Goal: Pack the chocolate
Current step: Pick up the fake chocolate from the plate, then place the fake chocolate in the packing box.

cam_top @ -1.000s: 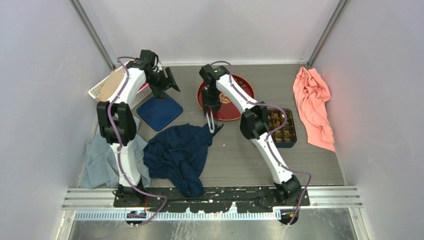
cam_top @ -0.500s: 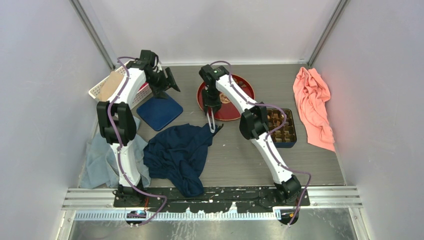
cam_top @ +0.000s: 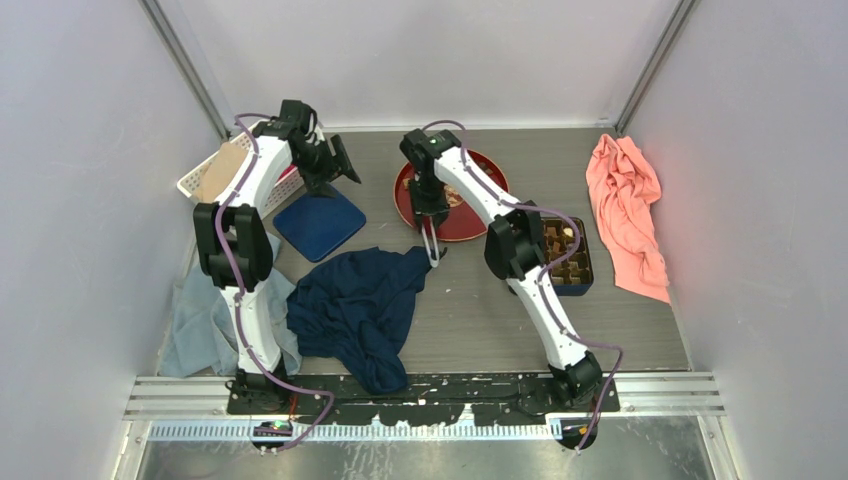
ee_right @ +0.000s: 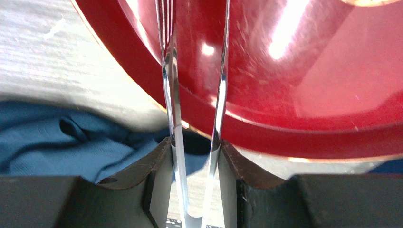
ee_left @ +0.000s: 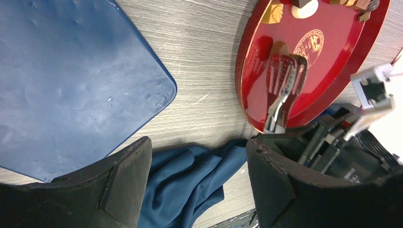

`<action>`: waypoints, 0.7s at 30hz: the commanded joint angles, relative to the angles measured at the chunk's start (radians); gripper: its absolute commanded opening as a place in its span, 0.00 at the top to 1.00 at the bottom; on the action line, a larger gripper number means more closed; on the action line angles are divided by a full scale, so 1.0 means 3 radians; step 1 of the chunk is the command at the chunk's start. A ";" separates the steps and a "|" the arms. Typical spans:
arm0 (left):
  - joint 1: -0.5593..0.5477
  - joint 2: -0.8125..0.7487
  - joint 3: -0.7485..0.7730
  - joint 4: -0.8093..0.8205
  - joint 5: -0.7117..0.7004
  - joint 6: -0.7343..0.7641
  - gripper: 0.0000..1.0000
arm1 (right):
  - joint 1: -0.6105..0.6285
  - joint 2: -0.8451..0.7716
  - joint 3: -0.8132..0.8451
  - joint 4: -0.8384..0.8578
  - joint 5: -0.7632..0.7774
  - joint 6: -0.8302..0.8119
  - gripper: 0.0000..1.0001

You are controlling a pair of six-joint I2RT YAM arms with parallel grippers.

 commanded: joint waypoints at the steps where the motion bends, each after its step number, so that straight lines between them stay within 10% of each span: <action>1: 0.0027 -0.0227 0.0022 0.0048 0.0089 0.0046 0.27 | 0.0012 -0.0654 -0.0252 0.0026 0.0157 -0.0068 0.79; 21: 0.0025 -0.0236 -0.0044 0.0112 0.0075 0.0032 0.27 | -0.0004 -0.1966 -0.1651 0.0202 0.0586 -0.0035 0.83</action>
